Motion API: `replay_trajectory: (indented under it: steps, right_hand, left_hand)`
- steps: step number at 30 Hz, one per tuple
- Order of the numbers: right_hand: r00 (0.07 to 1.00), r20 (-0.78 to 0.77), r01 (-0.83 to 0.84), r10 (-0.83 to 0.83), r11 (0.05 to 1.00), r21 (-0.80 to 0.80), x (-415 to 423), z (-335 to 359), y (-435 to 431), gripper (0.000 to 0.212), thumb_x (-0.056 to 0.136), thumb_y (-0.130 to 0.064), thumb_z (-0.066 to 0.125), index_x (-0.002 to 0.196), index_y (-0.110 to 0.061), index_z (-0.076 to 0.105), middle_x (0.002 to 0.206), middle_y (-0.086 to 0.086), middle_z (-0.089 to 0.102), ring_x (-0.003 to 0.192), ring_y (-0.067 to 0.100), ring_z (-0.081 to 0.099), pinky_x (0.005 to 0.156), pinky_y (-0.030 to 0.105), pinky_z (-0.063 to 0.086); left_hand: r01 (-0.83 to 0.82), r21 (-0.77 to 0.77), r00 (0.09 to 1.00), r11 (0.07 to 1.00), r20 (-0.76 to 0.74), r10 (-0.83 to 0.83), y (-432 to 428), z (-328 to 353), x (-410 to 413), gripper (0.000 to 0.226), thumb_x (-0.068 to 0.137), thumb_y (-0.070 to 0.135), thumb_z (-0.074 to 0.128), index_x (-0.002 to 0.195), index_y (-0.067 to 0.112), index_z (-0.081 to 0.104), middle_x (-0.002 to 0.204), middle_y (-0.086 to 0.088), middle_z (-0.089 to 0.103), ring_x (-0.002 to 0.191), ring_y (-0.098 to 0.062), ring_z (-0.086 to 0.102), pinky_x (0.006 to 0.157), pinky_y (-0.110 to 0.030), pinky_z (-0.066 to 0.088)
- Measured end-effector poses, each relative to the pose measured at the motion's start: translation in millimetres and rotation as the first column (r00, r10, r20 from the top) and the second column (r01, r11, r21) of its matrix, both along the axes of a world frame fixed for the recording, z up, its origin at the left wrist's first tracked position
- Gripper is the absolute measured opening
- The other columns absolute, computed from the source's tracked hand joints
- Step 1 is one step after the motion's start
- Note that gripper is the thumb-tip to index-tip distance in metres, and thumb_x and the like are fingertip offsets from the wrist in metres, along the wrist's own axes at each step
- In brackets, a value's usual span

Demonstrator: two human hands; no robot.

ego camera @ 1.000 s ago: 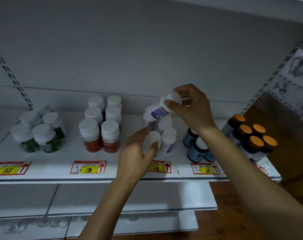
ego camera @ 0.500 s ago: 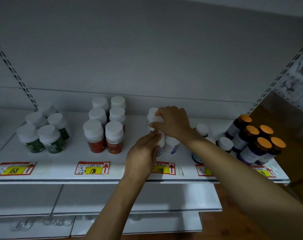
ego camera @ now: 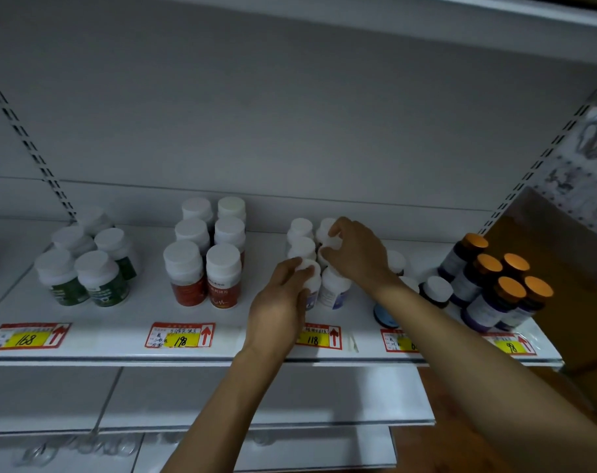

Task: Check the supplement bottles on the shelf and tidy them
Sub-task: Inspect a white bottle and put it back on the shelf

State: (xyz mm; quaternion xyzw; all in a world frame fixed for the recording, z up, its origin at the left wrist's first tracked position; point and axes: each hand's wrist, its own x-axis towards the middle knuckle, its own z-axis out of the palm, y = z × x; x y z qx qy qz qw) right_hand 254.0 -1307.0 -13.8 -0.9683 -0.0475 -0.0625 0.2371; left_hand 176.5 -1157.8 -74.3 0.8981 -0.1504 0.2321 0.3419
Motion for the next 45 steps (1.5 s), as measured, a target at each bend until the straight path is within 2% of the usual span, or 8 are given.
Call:
replay_trajectory:
  steps: [9, 14, 19, 24, 28, 37, 41, 45]
  right_hand:
    - [0.905, 0.421, -0.086, -0.064, 0.941, 0.327, -36.4, 57.4, -5.0, 0.025, 0.082, -0.024, 0.070, 0.105, -0.020, 0.064, 0.108, 0.000, 0.058, 0.093, 0.012, 0.056, 0.072, 0.022, 0.044]
    - [0.817, 0.574, -0.261, -0.045, 0.860, 0.438, -67.6, 91.4, 2.9, 0.024, 0.079, -0.033, 0.067, 0.093, -0.014, 0.070, 0.091, -0.001, 0.065, 0.077, 0.001, 0.057, 0.066, 0.008, 0.039]
    - [0.910, 0.414, -0.284, -0.025, 0.691, 0.665, -91.0, 107.5, 12.0, 0.012, 0.081, -0.029, 0.067, 0.085, -0.018, 0.072, 0.085, -0.005, 0.071, 0.075, 0.002, 0.063, 0.067, 0.014, 0.046]
    - [0.997, 0.025, -0.052, 0.077, 0.376, 0.925, -98.2, 102.1, 10.6, 0.023, 0.096, -0.024, 0.053, 0.085, -0.020, 0.073, 0.082, -0.003, 0.073, 0.074, 0.011, 0.066, 0.066, 0.025, 0.053]
    - [0.984, -0.037, -0.015, 0.174, 0.291, 0.957, -101.4, 91.5, 8.7, 0.017, 0.093, -0.016, 0.054, 0.088, -0.017, 0.070, 0.083, 0.001, 0.071, 0.077, 0.015, 0.065, 0.070, 0.030, 0.051]
    - [0.981, -0.045, -0.043, 0.188, 0.444, 0.895, -111.5, 73.7, 7.2, 0.025, 0.079, -0.039, 0.065, 0.099, -0.024, 0.068, 0.095, 0.004, 0.072, 0.084, 0.020, 0.069, 0.068, 0.032, 0.049]
    - [0.988, 0.001, -0.072, 0.153, 0.457, 0.886, -118.0, 75.3, 6.1, 0.014, 0.089, -0.026, 0.067, 0.103, -0.025, 0.067, 0.089, 0.000, 0.072, 0.082, 0.017, 0.068, 0.068, 0.030, 0.050]
    - [0.988, 0.023, -0.090, 0.155, 0.438, 0.894, -126.4, 77.7, 9.1, 0.038, 0.089, -0.014, 0.064, 0.125, -0.021, 0.057, 0.097, 0.005, 0.071, 0.084, 0.013, 0.070, 0.073, 0.027, 0.057]
  left_hand:
    - [-0.010, -0.209, 1.000, 0.978, 0.010, 0.012, -2.0, 41.4, -6.2, 0.056, 0.085, 0.030, 0.062, 0.135, 0.008, 0.050, 0.138, -0.011, 0.052, 0.127, -0.022, 0.047, 0.103, -0.016, 0.032]
    - [0.168, -0.527, 0.952, 0.833, -0.132, -0.275, -8.6, 80.9, -21.9, 0.063, 0.085, 0.051, 0.056, 0.138, 0.018, 0.046, 0.131, 0.004, 0.059, 0.120, -0.008, 0.056, 0.098, -0.026, 0.046]
    - [0.186, -0.779, 0.862, 0.599, -0.163, -0.480, -8.7, 101.1, -40.1, 0.050, 0.079, 0.044, 0.062, 0.115, 0.010, 0.061, 0.104, -0.005, 0.073, 0.094, -0.025, 0.070, 0.082, -0.037, 0.058]
    - [0.012, -0.853, 0.779, 0.521, -0.319, -0.540, -5.5, 107.9, -51.5, 0.041, 0.081, 0.049, 0.054, 0.099, 0.013, 0.066, 0.087, -0.012, 0.075, 0.072, -0.024, 0.073, 0.063, -0.028, 0.057]
    - [-0.105, -0.919, 0.670, 0.381, -0.348, -0.656, -6.4, 111.3, -59.3, 0.063, 0.074, 0.062, 0.045, 0.103, 0.010, 0.063, 0.082, -0.016, 0.074, 0.059, -0.020, 0.069, 0.055, -0.023, 0.055]
    - [-0.245, -0.950, 0.494, 0.193, -0.293, -0.819, -6.1, 103.9, -65.9, 0.075, 0.074, 0.065, 0.031, 0.079, 0.008, 0.078, 0.060, -0.011, 0.067, 0.050, -0.018, 0.066, 0.050, -0.024, 0.052]
    - [-0.267, -0.951, 0.497, 0.156, -0.275, -0.823, -10.4, 104.5, -67.0, 0.073, 0.076, 0.065, 0.033, 0.082, 0.007, 0.077, 0.064, -0.012, 0.069, 0.050, -0.018, 0.066, 0.049, -0.023, 0.053]
    - [-0.269, -0.954, 0.538, 0.133, -0.263, -0.801, -14.3, 107.1, -67.0, 0.066, 0.075, 0.061, 0.038, 0.095, 0.007, 0.070, 0.073, -0.013, 0.071, 0.053, -0.016, 0.067, 0.050, -0.023, 0.053]
